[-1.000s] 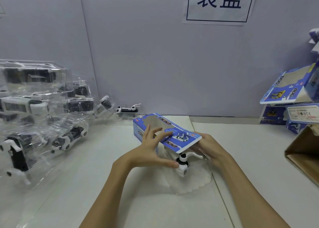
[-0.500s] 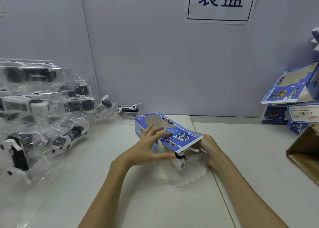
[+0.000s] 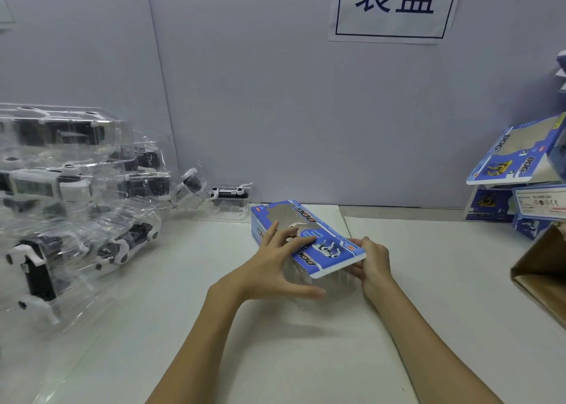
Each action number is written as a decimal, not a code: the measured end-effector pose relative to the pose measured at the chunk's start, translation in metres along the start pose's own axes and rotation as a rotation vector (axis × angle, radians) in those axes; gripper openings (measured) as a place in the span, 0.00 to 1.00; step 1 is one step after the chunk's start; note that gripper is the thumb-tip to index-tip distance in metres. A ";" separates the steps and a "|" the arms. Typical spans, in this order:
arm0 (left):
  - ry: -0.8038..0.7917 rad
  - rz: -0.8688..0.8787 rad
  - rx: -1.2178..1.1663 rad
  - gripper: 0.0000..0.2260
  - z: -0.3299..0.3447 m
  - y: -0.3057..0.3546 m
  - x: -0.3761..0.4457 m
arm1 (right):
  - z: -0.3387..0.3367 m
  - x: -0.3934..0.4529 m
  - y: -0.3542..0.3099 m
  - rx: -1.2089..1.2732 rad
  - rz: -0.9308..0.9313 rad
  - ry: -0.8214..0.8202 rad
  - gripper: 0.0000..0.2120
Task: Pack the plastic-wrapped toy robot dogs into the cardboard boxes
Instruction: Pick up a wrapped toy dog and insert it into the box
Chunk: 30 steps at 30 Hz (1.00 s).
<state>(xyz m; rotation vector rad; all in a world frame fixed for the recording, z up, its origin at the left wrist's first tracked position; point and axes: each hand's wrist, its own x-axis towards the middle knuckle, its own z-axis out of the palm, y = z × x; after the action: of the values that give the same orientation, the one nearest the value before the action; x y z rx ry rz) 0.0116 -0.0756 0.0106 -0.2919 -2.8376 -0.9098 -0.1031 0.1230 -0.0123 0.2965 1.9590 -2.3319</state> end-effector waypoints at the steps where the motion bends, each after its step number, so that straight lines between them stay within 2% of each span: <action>1: -0.020 0.008 0.035 0.43 0.002 0.000 0.001 | 0.000 0.000 0.000 0.004 0.003 0.000 0.14; 3: 0.035 0.038 0.119 0.40 0.004 -0.001 0.004 | -0.001 -0.001 0.000 0.000 0.009 0.001 0.13; 5: 0.179 0.097 0.149 0.30 0.003 -0.001 0.006 | -0.001 -0.004 -0.003 -0.014 0.010 -0.018 0.12; 7: 0.347 0.113 0.091 0.23 -0.001 -0.004 0.007 | 0.001 -0.010 -0.007 -0.008 0.003 -0.064 0.12; 9: 0.480 0.084 -0.026 0.22 -0.003 -0.010 0.005 | 0.006 -0.019 -0.011 0.025 -0.042 -0.136 0.11; 11: 0.568 0.064 -0.128 0.21 -0.005 -0.011 0.005 | 0.012 -0.030 -0.015 0.034 -0.190 -0.229 0.11; 15: 0.804 0.068 -0.427 0.12 -0.011 0.004 0.010 | 0.025 -0.055 -0.023 -0.017 -0.570 -0.422 0.16; 18: 0.937 -0.019 -0.719 0.16 -0.021 0.011 0.010 | 0.030 -0.065 -0.028 -0.085 -0.788 -0.394 0.21; 20: 0.909 -0.047 -0.890 0.21 -0.028 0.012 0.008 | 0.031 -0.066 -0.031 -0.187 -0.874 -0.283 0.21; 22: 0.823 -0.010 -0.942 0.24 -0.031 0.014 0.006 | 0.030 -0.065 -0.033 -0.227 -0.907 -0.205 0.22; 26: 0.682 0.071 -0.798 0.27 -0.027 0.017 0.004 | 0.026 -0.053 -0.028 -0.211 -0.914 -0.144 0.21; 30: 0.699 0.083 -0.678 0.28 -0.023 0.017 0.005 | 0.026 -0.046 -0.021 -0.319 -0.910 -0.145 0.27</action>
<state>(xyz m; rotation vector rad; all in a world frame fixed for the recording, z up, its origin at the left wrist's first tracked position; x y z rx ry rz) 0.0128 -0.0746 0.0399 -0.1183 -1.8208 -1.5581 -0.0641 0.0979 0.0214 -0.9444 2.6889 -2.2341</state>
